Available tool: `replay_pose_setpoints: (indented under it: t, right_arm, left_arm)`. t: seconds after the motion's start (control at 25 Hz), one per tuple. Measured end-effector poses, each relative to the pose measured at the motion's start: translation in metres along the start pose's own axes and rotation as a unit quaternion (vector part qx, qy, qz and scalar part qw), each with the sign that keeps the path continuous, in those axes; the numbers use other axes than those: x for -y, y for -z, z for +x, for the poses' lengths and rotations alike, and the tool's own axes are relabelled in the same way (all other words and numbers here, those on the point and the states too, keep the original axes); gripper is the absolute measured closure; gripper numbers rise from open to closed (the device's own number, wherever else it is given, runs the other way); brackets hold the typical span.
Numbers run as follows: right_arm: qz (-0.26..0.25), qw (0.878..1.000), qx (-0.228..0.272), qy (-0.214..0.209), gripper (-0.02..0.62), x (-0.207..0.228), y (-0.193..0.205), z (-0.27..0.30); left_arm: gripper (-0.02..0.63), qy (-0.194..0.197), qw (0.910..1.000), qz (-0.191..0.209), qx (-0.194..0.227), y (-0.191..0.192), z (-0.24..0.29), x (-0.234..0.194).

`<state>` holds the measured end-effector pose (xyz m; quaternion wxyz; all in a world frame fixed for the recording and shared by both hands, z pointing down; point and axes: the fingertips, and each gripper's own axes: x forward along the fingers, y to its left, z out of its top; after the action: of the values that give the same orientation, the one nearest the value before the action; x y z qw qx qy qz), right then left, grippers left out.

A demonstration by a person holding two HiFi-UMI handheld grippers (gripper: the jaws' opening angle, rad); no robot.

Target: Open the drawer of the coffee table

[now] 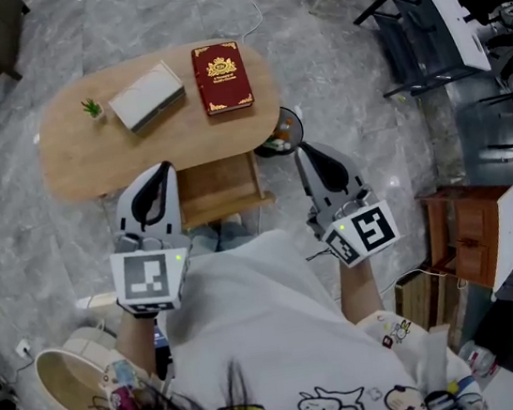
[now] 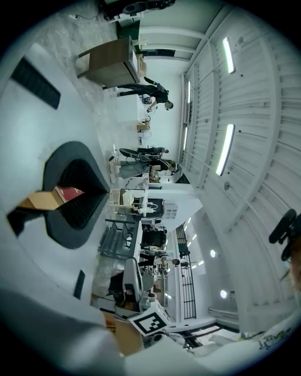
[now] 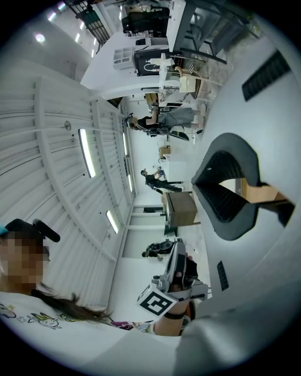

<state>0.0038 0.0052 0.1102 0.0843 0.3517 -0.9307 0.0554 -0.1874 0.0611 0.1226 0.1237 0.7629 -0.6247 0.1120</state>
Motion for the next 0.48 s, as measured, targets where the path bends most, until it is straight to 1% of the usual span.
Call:
replay_pose_setpoints:
  t: [0.28, 0.48]
  right_arm:
    - [0.005, 1.0, -0.007, -0.002, 0.597, -0.0052, 0.0058, 0.0013]
    - [0.0, 1.0, -0.007, -0.003, 0.597, -0.0034, 0.0053, 0.0017]
  left_arm:
    - [0.603, -0.001, 1.0, 0.003, 0.001, 0.0012, -0.0006, -0.0035]
    - [0.603, 0.001, 0.9999, 0.012, 0.004, 0.0002, 0.0014, -0.0029]
